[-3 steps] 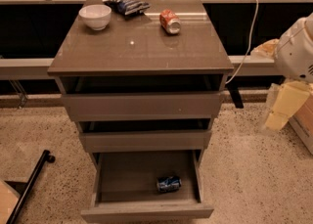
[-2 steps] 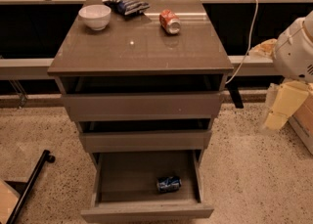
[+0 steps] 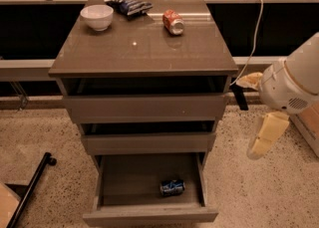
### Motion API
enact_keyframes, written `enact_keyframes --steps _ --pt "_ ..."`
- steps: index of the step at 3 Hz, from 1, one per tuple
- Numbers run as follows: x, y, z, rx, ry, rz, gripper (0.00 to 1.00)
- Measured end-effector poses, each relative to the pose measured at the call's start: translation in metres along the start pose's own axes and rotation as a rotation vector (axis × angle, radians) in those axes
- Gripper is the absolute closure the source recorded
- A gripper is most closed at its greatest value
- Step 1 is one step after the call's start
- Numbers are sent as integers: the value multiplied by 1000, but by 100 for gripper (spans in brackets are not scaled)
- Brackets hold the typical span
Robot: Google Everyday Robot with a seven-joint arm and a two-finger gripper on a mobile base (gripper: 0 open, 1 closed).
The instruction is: Pick pepsi can from bottom drawer and place on counter
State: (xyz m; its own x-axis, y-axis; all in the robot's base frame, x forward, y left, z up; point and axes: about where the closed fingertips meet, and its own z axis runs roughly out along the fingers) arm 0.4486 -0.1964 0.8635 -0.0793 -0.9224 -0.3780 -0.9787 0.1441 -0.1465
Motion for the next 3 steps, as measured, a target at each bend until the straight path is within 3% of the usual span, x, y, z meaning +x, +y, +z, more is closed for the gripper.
enact_keyframes --steps 2,3 --pt "21 9 70 -107 -186 -65 0" --pt "22 9 74 -113 -190 -70 0"
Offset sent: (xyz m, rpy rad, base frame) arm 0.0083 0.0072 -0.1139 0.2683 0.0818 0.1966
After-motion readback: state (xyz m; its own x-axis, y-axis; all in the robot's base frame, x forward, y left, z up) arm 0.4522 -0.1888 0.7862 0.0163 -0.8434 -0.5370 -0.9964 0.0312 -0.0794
